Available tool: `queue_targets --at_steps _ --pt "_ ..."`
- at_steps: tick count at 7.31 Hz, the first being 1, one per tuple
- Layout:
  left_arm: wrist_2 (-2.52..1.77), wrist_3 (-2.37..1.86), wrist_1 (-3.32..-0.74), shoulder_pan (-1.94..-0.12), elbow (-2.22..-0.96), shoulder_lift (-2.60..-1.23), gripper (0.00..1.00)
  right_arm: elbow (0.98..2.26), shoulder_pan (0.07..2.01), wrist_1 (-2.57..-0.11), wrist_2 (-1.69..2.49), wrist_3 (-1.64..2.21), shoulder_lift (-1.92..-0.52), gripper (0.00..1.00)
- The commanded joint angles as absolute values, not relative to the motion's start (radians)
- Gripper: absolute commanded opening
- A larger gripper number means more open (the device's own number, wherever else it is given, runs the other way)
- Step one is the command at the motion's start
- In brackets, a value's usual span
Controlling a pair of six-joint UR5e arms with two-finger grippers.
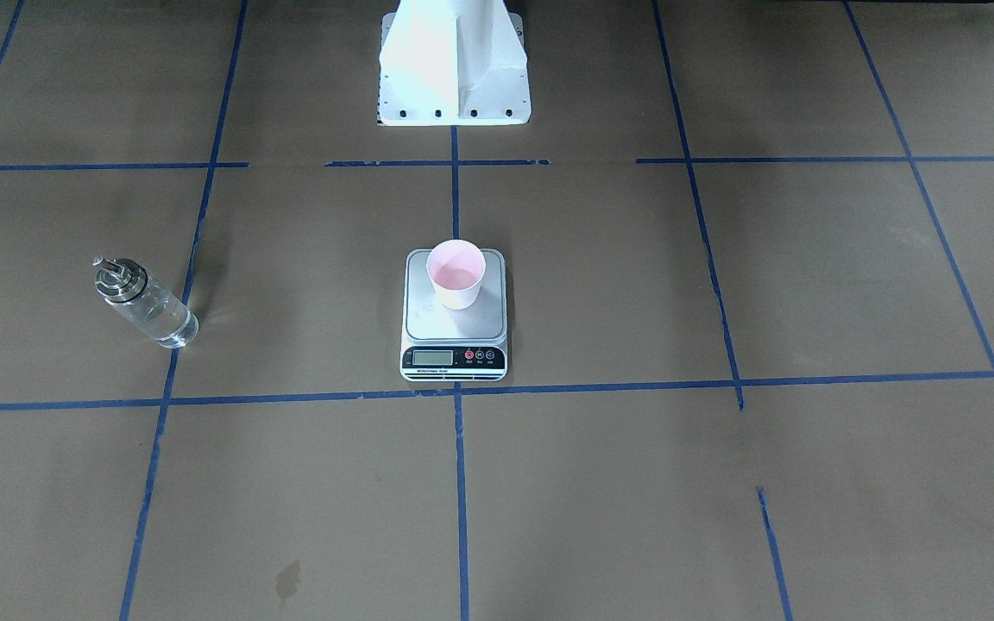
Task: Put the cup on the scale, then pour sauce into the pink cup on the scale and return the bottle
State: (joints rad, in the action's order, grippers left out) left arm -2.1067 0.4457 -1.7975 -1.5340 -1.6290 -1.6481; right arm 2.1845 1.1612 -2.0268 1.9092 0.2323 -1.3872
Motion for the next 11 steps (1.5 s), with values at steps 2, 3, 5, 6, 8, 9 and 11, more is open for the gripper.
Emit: queue_targets --at_steps 2,3,5,6,8,9,11 --pt "-2.137 0.457 -1.802 -1.534 -1.585 -1.637 1.0 2.027 1.365 -2.016 2.135 -0.048 -1.428 1.0" --pt "-2.219 0.456 -1.809 -1.534 -1.544 -1.634 1.0 1.979 1.415 -2.014 2.182 -0.13 -1.434 1.0" --pt "-2.241 0.454 -1.793 -1.534 -1.505 -1.628 1.0 1.874 1.485 -1.912 2.252 -0.176 -1.472 1.0" --pt "-2.244 0.456 -1.789 -1.532 -1.462 -1.609 1.0 1.8 1.488 -1.773 2.255 -0.173 -1.508 1.0" --pt "-2.24 0.445 -1.773 -1.532 -1.439 -1.605 1.0 1.677 1.49 -1.7 2.261 -0.169 -1.511 1.0" --pt "-2.241 0.445 -1.691 -1.532 -1.45 -1.617 1.0 1.668 1.486 -1.688 2.237 -0.164 -1.5 1.0" --pt "-2.246 0.445 -1.62 -1.534 -1.471 -1.621 1.0 1.591 1.485 -1.651 2.243 -0.16 -1.509 1.0"
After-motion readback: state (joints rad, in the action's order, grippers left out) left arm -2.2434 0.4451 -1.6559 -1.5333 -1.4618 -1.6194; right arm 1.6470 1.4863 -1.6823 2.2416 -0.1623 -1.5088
